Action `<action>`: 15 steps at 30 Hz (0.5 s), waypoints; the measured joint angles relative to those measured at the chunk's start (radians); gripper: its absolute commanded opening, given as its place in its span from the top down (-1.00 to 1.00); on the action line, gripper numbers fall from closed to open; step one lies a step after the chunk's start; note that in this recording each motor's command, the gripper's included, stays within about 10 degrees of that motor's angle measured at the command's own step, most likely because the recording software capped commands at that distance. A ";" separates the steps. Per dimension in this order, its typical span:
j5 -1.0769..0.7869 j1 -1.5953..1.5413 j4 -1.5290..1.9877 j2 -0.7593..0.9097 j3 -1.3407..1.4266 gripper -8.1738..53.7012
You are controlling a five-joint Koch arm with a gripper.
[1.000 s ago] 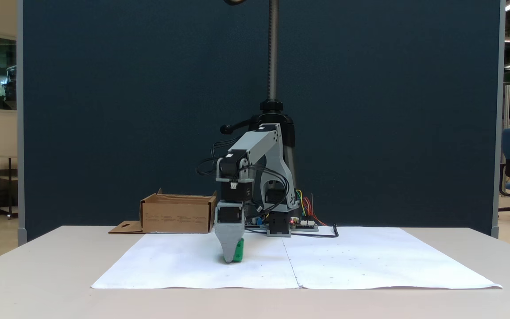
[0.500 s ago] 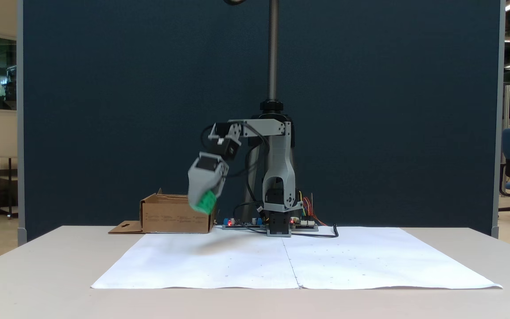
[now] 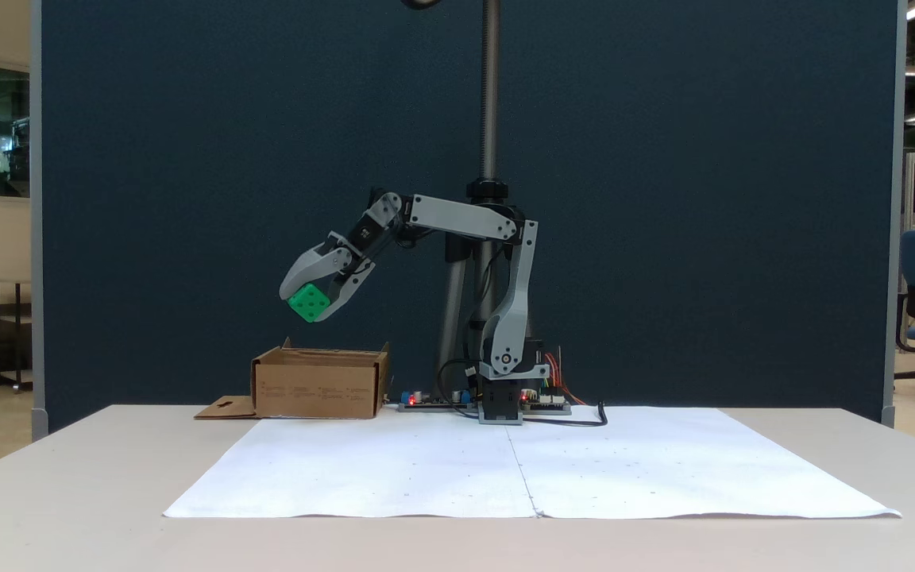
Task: Grasp a green dice and put it in the bin.
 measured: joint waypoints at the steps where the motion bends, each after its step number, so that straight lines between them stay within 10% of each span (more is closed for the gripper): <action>1: 0.000 0.034 0.000 0.000 -0.002 0.35; 15: 0.000 0.356 0.011 -0.126 0.002 0.35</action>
